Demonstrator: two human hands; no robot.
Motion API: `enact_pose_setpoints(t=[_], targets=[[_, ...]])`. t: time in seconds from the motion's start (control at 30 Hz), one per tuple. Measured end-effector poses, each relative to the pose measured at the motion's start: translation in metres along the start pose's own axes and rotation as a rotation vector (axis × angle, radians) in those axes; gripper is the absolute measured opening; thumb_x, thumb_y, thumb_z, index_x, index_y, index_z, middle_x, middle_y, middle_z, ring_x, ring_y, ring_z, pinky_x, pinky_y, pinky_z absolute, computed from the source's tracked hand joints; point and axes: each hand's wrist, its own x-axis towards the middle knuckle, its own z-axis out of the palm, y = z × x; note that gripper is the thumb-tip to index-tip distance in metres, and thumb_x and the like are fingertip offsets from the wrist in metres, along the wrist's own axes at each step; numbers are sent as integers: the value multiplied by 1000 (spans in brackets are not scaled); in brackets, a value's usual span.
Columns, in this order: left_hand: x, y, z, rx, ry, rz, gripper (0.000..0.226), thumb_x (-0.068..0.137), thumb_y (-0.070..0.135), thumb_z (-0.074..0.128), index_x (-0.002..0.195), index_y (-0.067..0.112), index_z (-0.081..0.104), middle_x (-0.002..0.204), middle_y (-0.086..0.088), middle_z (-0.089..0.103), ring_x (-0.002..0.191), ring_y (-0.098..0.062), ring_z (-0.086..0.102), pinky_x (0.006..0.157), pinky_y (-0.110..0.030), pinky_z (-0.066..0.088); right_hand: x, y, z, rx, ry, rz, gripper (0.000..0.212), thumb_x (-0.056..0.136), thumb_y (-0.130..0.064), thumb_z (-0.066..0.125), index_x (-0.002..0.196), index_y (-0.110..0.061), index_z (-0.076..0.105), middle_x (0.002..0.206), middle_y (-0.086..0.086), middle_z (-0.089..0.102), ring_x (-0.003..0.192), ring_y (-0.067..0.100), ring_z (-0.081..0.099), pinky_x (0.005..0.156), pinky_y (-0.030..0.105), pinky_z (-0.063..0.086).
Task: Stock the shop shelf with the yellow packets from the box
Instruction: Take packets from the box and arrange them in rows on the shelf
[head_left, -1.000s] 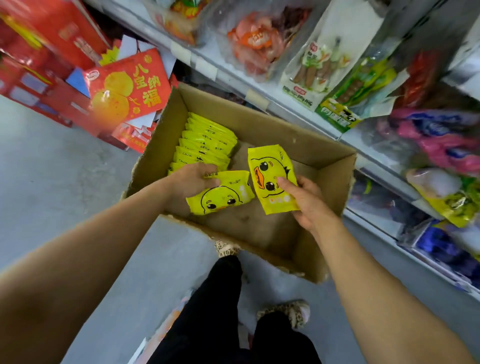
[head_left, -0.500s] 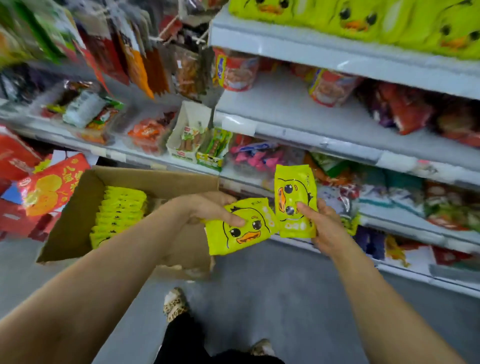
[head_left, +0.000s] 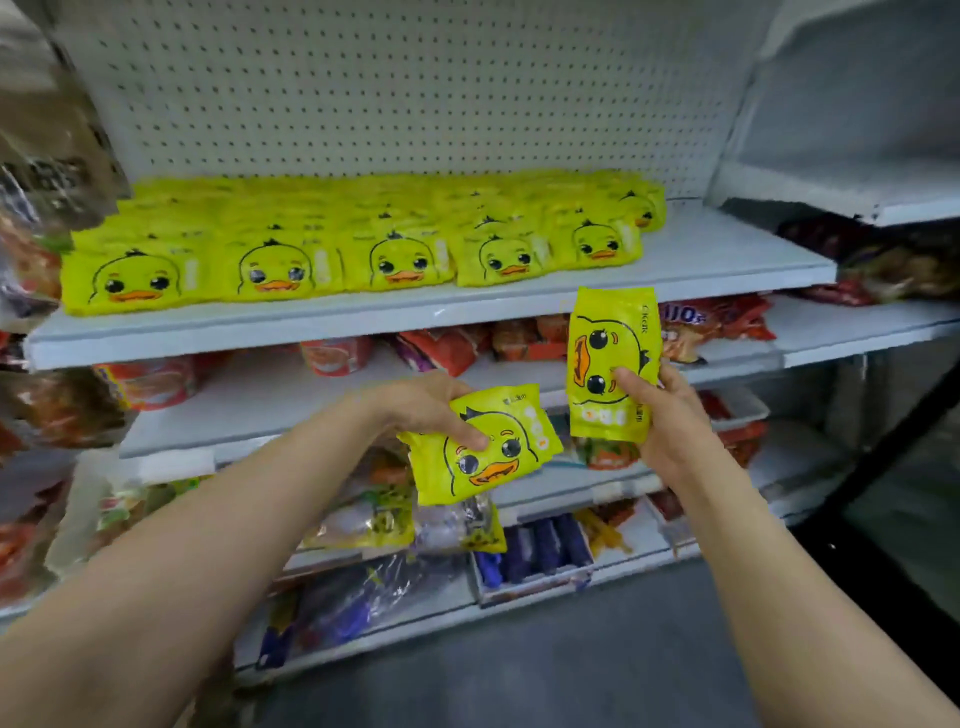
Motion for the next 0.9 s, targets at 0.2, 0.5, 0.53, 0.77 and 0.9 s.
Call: enact_pose_setpoints(t=[0.2, 0.5, 0.53, 0.77, 0.9], targets=[[63, 86, -18, 66, -36, 119, 34, 72, 25, 85, 101, 21, 70, 92, 4, 76, 83, -15, 73, 76, -35, 58, 51, -60, -41, 20, 95, -184, 40, 80, -11, 73, 119, -10, 63, 116, 17, 70, 109, 39, 65, 96, 57, 51], [191, 196, -62, 331, -49, 235, 44, 69, 36, 86, 107, 21, 71, 102, 7, 73, 97, -14, 68, 93, -40, 54, 163, -137, -92, 3, 155, -297, 45, 82, -9, 72, 125, -6, 62, 114, 15, 72, 97, 30, 70, 89, 53, 55], [204, 210, -67, 357, -46, 252, 42, 69, 37, 86, 105, 21, 71, 100, 6, 74, 96, -14, 69, 93, -40, 54, 178, -146, -99, -5, 161, -315, 43, 83, -8, 72, 124, -7, 62, 115, 15, 72, 99, 31, 70, 92, 53, 54], [309, 293, -95, 416, -69, 249, 41, 72, 34, 85, 107, 19, 70, 98, 4, 75, 94, -16, 70, 84, -33, 56, 273, -203, -144, -35, 207, -390, 64, 67, -21, 80, 127, -7, 62, 120, 16, 70, 112, 38, 65, 97, 56, 51], [362, 320, -110, 470, -21, 190, 47, 69, 39, 86, 107, 18, 70, 102, 1, 74, 95, -20, 69, 89, -39, 56, 314, -216, -168, -32, 179, -386, 54, 76, -14, 77, 127, -8, 62, 119, 15, 70, 108, 36, 67, 91, 53, 55]])
